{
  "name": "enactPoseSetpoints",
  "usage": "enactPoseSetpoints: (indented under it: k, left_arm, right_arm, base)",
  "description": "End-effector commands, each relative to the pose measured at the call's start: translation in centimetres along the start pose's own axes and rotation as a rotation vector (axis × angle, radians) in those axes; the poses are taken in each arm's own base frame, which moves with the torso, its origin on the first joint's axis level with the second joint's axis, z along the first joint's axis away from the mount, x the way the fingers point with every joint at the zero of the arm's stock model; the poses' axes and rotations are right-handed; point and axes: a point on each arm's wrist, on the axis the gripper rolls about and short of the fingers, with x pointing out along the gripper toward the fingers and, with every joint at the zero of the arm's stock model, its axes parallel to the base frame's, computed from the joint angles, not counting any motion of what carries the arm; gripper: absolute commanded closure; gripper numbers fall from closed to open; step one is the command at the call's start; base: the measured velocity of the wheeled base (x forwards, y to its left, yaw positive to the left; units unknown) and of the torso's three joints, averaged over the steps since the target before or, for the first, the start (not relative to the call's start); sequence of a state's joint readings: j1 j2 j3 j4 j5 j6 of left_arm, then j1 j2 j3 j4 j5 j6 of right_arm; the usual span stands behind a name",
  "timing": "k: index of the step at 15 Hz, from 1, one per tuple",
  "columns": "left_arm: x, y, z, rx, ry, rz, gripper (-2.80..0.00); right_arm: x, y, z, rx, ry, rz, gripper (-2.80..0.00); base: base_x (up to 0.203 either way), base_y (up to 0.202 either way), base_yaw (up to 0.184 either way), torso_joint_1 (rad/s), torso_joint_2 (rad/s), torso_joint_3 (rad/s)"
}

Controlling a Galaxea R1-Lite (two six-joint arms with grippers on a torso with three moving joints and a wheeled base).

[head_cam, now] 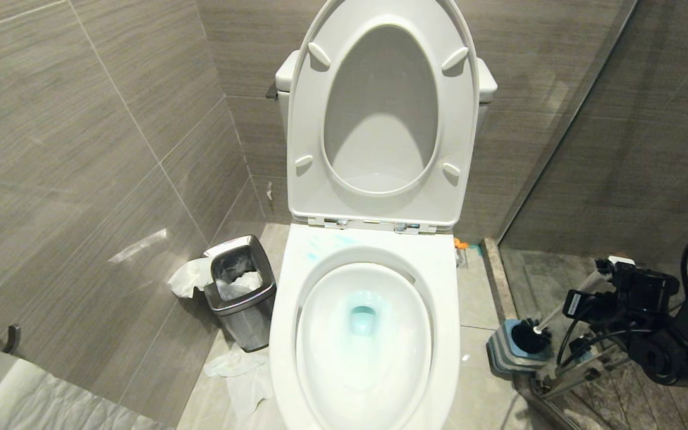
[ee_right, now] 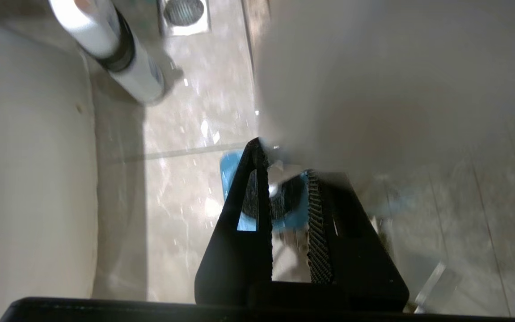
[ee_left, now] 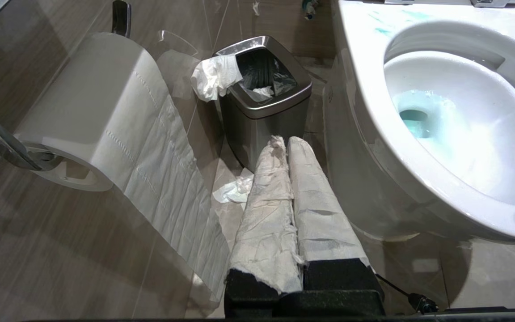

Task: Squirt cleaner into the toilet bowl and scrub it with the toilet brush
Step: Put the toilet brush back

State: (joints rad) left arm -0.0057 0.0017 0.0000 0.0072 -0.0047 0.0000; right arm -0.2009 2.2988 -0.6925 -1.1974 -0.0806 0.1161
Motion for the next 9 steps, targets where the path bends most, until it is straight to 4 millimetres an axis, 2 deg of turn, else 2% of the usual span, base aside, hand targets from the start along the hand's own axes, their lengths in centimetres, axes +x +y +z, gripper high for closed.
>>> enactPoseSetpoints:
  k: [1, 9]
  left_arm:
    - [0.0, 0.0, 0.0, 0.0, 0.003, 0.0, 0.0]
    - [0.0, 0.0, 0.0, 0.0, 0.003, 0.0, 0.0]
  right_arm:
    - [0.5, -0.1, -0.7, 0.002, 0.01, -0.003, 0.0]
    - [1.0, -1.2, -1.1, 0.004, -0.013, -0.025, 0.0]
  base:
    - [0.0, 0.0, 0.0, 0.0, 0.0, 0.0]
    - [0.0, 0.0, 0.0, 0.0, 0.0, 0.0]
